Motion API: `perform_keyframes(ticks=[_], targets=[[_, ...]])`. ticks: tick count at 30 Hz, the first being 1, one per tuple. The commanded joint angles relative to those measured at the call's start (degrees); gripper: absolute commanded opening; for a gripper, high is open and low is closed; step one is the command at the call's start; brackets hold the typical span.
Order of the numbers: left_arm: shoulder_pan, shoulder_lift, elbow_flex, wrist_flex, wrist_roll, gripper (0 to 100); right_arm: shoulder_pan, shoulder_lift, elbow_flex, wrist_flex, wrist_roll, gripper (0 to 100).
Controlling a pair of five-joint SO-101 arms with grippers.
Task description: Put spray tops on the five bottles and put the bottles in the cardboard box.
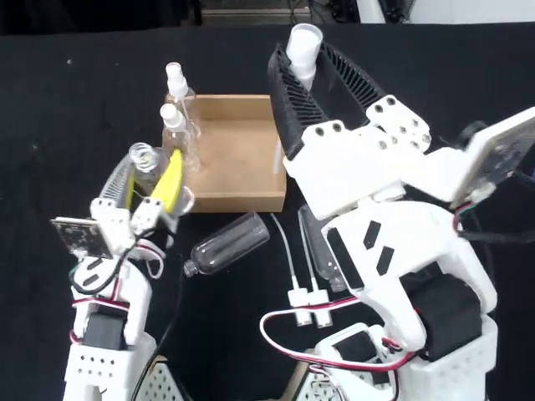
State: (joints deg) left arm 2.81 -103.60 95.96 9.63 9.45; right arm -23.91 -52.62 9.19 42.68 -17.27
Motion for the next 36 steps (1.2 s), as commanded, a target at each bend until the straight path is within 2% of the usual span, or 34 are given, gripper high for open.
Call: perform_keyframes(ticks=[1,5,15,23,36], targets=[[7.3,-1.0,1.4,-0.9,-0.1,6,-0.8,-1.3,1.3,-1.9,-5.3,3.2],[9.1,-1.0,1.4,-0.9,-0.1,6,-1.0,-1.3,4.4,-6.2,-4.0,3.2],[8.9,-1.0,1.4,-1.0,0.2,6,-1.7,-1.2,14.3,-24.5,-2.8,3.2],[9.3,-0.9,1.4,-1.1,0.2,6,-13.7,-0.9,20.4,-33.8,-2.7,3.2],[9.3,-0.9,1.4,-0.9,-0.1,6,-13.8,-0.8,27.9,-46.9,-2.6,3.2]])
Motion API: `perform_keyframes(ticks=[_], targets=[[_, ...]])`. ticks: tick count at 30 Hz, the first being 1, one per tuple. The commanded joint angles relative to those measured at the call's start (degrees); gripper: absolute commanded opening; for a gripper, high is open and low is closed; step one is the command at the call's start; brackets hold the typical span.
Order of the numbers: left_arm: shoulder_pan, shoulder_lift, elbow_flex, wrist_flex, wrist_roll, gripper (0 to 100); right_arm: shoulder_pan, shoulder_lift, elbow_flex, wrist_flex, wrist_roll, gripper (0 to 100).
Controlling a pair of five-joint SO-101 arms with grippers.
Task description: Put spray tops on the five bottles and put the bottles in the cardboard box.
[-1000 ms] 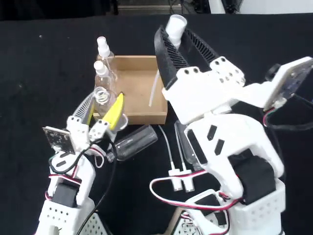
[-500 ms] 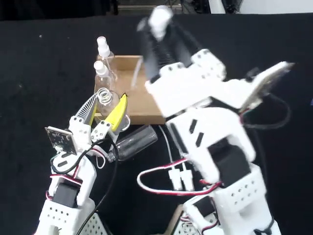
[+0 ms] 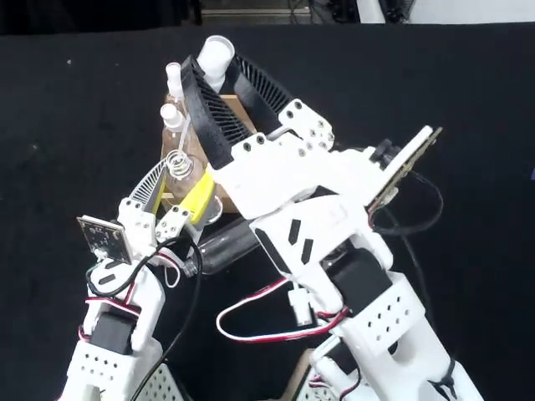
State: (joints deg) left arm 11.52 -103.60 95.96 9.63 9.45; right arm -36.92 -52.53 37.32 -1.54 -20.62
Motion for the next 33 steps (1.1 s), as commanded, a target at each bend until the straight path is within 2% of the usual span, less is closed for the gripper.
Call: perform_keyframes(ticks=[1,11,13,16,20,22,27,33], targets=[[0.4,-0.9,1.4,-0.9,-0.2,6,-0.8,-0.9,-0.1,-2.7,0.7,3.2],[0.1,-0.9,1.4,-1.4,-0.5,6,-0.8,-0.8,0.0,-2.7,0.7,3.2],[0.4,-0.9,1.4,-1.4,-4.6,6,-0.8,-0.8,0.0,-2.7,0.7,3.2],[1.2,-1.0,1.4,-1.5,-15.9,6,-0.8,-0.8,0.0,-2.6,0.7,3.2],[5.6,-1.0,1.4,-1.4,-26.3,6,-0.8,-0.8,0.0,-2.4,0.8,3.2],[7.2,-1.0,1.4,-1.1,-29.0,6,-0.7,-0.8,0.1,-2.3,3.2,3.2],[7.5,-0.9,1.4,-0.8,-31.4,6,-0.8,-1.4,1.9,-2.3,15.6,3.2],[7.9,-0.9,1.4,5.5,-31.6,6,-0.8,-1.4,2.3,-1.0,17.5,3.2]])
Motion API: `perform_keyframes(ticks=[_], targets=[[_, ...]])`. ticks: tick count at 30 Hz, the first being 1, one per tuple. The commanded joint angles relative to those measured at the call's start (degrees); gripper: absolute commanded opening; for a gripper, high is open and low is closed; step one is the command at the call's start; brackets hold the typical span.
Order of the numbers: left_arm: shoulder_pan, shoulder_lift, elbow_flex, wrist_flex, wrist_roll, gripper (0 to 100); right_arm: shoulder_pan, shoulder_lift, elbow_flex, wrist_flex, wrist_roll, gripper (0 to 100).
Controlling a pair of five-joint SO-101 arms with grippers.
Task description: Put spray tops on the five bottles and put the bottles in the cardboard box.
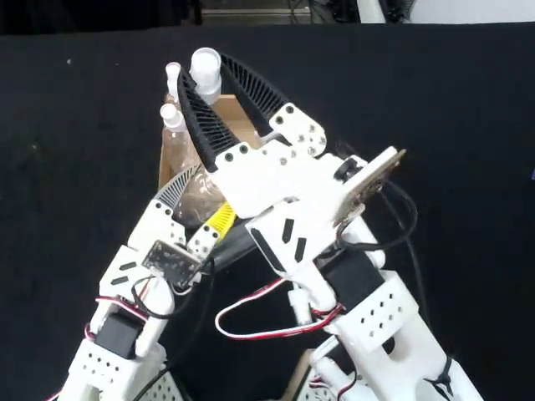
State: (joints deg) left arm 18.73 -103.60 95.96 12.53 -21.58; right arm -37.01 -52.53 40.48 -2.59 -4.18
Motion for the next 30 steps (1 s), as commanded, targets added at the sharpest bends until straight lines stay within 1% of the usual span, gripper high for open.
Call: perform_keyframes(ticks=[1,9,12,30], targets=[[0.7,-0.9,1.4,2.3,-0.5,6,-0.7,-1.5,-1.0,1.6,1.1,3.2],[0.0,-0.9,1.4,-0.2,-0.5,6,-0.7,-1.5,-7.3,16.4,0.8,3.2],[0.5,-0.9,1.4,-0.1,-0.5,6,-0.7,-1.5,-9.3,19.9,0.8,3.2],[0.7,-1.1,1.3,-0.2,-0.2,6,-1.1,-1.3,-8.0,20.1,0.8,3.2]])
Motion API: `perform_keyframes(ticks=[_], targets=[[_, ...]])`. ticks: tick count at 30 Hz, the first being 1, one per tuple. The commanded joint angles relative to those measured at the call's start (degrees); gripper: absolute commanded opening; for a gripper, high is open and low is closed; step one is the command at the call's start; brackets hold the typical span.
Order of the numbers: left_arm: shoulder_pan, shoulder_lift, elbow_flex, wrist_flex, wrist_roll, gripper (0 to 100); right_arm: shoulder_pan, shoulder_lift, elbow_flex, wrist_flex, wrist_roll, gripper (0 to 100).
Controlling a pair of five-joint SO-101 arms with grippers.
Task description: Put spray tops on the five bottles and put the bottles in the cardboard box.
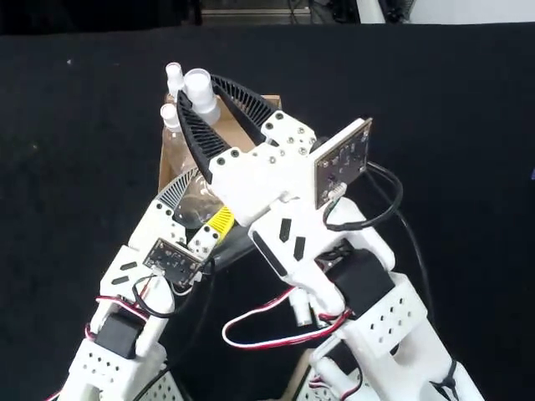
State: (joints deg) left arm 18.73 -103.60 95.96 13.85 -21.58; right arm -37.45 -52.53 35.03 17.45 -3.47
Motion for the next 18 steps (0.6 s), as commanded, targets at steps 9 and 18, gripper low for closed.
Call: perform_keyframes(ticks=[9,18], targets=[[0.7,-1.1,1.4,-3.9,-0.2,6,-2.5,-1.4,-1.9,0.1,0.0,3.1],[1.3,-1.1,1.4,-3.9,-0.1,6,-2.3,-1.4,-0.6,0.1,0.0,3.2]])
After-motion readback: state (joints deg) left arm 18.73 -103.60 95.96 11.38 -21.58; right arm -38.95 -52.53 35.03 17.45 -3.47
